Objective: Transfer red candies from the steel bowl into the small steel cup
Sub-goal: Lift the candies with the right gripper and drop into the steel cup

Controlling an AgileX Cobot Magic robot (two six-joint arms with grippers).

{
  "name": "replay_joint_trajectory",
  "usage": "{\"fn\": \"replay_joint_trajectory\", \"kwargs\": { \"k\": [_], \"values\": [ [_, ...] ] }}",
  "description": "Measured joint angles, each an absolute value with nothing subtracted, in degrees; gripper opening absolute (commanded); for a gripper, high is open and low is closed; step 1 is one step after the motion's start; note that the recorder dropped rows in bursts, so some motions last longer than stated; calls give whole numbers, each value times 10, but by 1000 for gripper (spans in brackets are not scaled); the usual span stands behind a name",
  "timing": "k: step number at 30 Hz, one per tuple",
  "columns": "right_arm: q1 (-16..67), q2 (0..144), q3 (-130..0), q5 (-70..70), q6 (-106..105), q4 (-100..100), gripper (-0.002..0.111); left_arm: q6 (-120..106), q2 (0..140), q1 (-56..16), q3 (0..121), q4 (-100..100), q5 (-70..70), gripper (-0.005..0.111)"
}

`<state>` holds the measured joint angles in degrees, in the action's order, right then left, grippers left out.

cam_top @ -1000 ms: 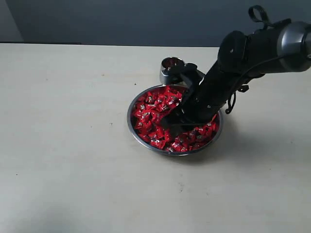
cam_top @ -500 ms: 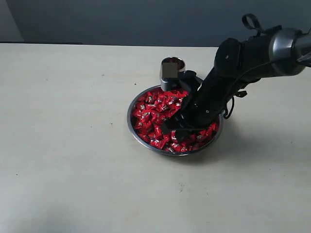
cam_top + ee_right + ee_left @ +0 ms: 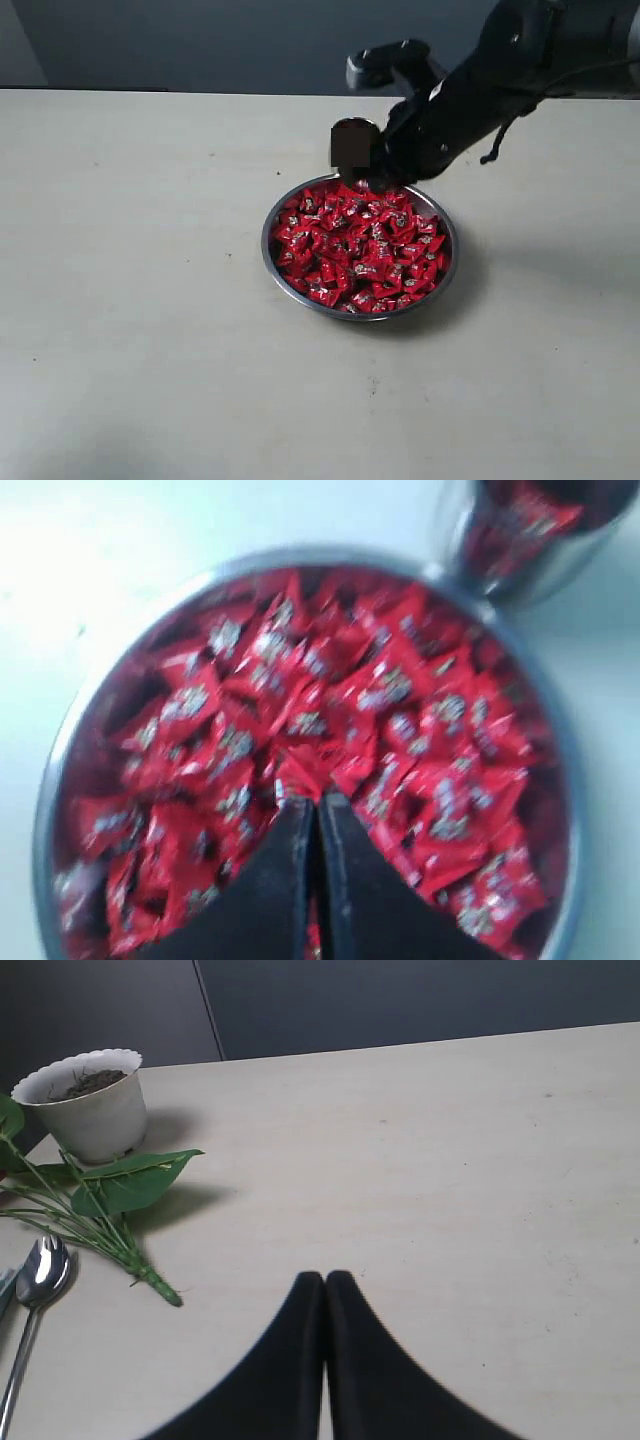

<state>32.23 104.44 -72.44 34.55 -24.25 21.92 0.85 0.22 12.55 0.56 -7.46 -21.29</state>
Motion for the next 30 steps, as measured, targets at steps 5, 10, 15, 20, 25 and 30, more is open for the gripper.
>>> {"fn": "replay_joint_trajectory", "kwargs": {
  "k": [5, 10, 15, 20, 25, 30],
  "values": [
    [273, 1115, -845, 342, -240, 237, 0, 9, 2, 125, 6, -75, -213, 0],
    [253, 1210, -985, 372, -240, 246, 0, 9, 2, 125, 6, -75, -213, 0],
    [253, 1317, -1112, 445, -240, 253, 1, 9, 2, 125, 6, -75, -213, 0],
    [253, 1334, -1126, 466, -238, 242, 43, 9, 2, 125, 6, -75, -213, 0],
    [253, 1319, -1126, 488, -226, 238, 35, 9, 2, 125, 6, -75, -213, 0],
    [253, 1283, -1126, 543, -206, 250, 19, 9, 2, 125, 6, -75, -213, 0]
  ]
}}
